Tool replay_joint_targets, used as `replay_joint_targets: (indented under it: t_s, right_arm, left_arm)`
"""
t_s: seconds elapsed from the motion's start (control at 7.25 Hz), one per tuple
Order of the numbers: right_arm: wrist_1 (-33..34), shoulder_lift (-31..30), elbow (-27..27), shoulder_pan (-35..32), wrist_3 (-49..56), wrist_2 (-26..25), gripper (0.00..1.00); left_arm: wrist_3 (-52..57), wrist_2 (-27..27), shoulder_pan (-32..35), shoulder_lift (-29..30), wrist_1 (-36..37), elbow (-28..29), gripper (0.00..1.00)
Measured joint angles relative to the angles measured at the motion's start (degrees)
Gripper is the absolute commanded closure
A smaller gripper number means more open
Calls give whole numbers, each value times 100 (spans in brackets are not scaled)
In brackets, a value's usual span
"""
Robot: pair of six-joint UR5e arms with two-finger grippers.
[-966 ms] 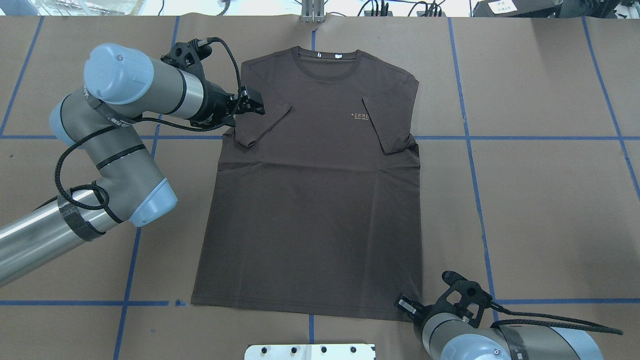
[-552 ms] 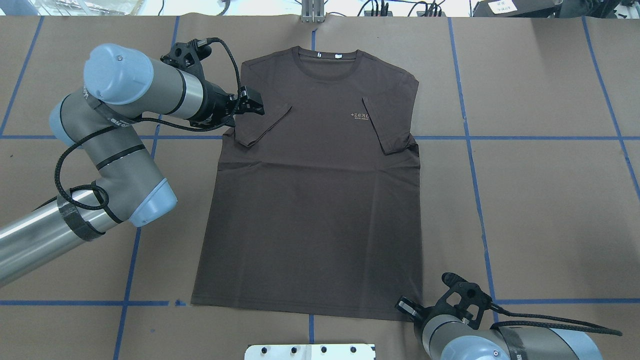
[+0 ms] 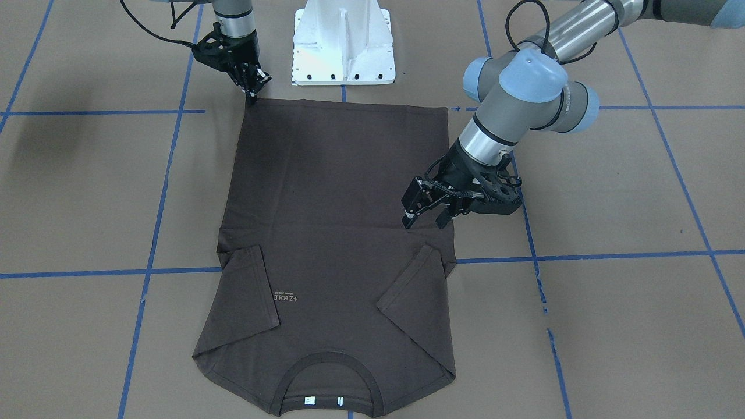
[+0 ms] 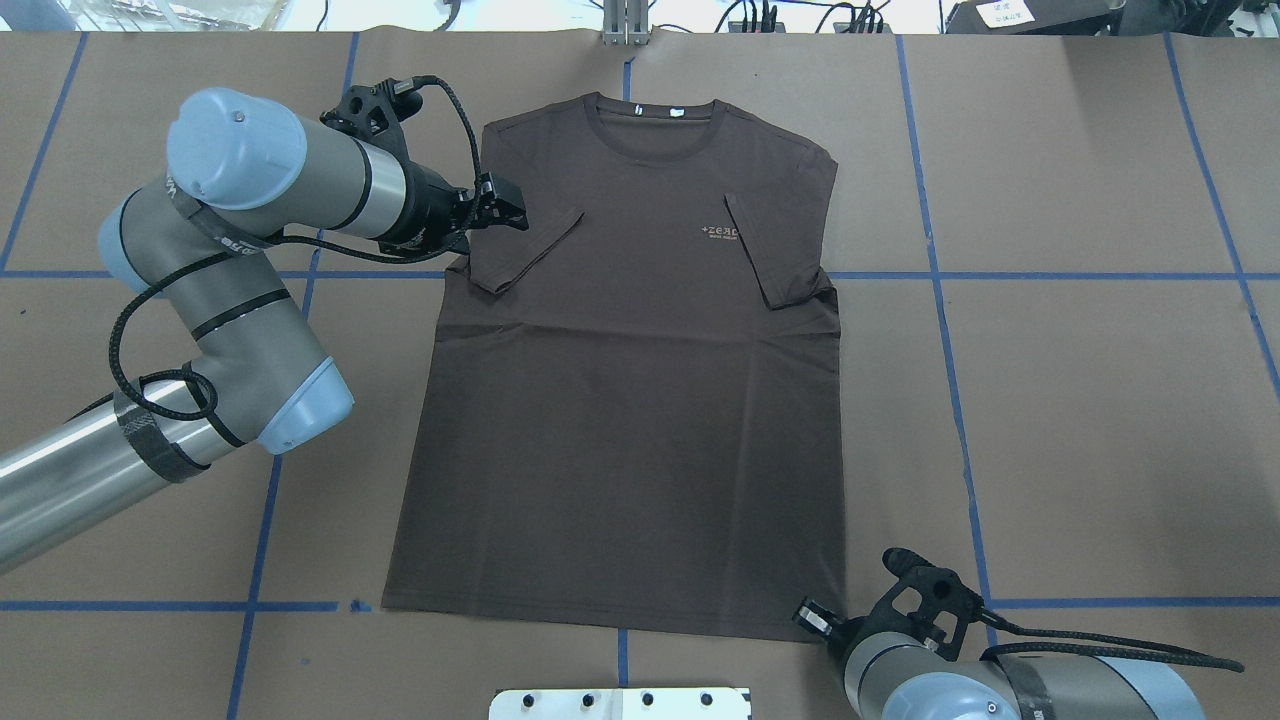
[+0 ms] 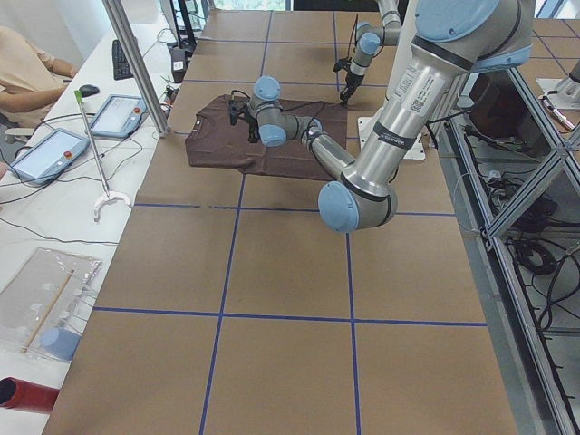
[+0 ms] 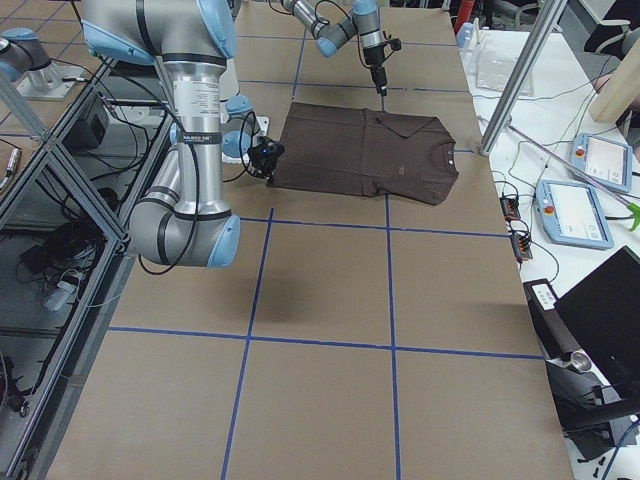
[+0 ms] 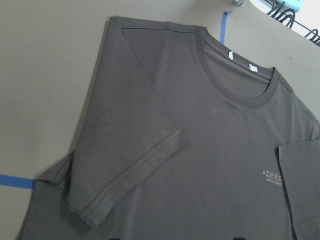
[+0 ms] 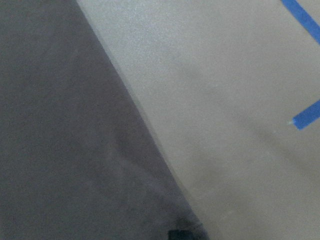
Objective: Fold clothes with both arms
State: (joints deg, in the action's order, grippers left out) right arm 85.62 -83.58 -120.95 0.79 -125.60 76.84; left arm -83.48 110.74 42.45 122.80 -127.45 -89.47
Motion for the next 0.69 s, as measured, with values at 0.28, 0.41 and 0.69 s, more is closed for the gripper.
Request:
replay_joint_targets:
  t_s: [0.28, 0.41, 0.69]
  right_arm:
    - [1, -6, -12, -4, -1, 35, 65]
    - [5, -7, -14, -3, -5, 40, 60]
    - [13, -22, -15, 10, -8, 36, 38]
  left_arm:
    - [-7, 0, 0, 11, 1, 0, 19]
    - [-9, 0, 0, 14, 1, 0, 19]
    - [-10, -2, 0, 15, 1, 0, 19]
